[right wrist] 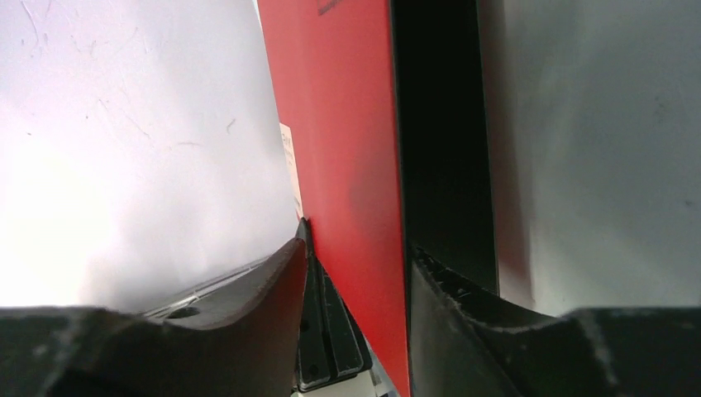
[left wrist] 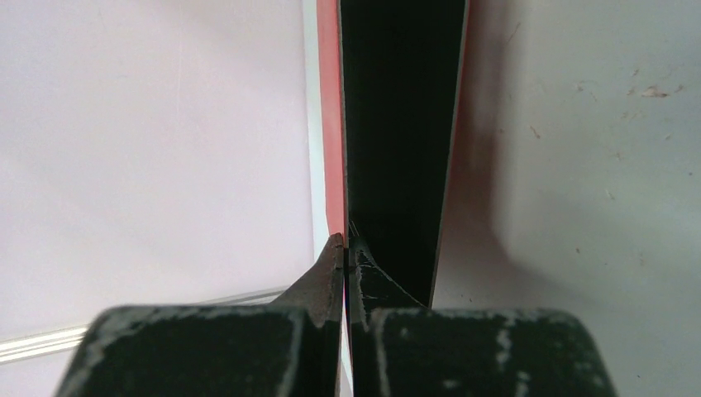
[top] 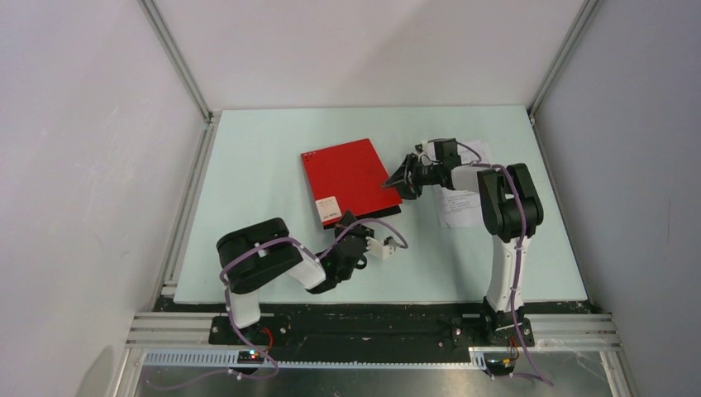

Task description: Put the files into the folder

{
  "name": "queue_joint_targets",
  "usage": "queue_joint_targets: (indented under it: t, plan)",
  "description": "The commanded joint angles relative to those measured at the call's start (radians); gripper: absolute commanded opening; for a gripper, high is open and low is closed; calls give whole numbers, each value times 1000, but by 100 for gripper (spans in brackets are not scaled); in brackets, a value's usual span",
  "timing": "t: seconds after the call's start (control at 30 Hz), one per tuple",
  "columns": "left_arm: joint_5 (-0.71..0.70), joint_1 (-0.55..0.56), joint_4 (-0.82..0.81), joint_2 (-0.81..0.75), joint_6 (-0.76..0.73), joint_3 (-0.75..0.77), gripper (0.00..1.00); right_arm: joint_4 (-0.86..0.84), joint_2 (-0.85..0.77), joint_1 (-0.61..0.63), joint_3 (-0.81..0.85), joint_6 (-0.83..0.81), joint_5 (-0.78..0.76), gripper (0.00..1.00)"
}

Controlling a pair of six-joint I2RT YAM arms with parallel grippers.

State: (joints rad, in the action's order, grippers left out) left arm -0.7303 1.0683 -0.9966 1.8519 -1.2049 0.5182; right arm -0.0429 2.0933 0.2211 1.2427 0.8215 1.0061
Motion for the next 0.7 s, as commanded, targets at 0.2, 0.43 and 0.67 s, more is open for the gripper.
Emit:
queue_joint_targets:
  t: [0.2, 0.43, 0.67]
  plan:
    - [16, -26, -74, 21, -4, 18, 0, -83, 55, 69, 100, 72, 67, 1]
    - [86, -25, -6, -153, 66, -44, 39, 171, -62, 59, 193, -152, -23, 0]
    - [350, -43, 515, -544, 454, -58, 85, 406, -177, 44, 284, -329, -144, 0]
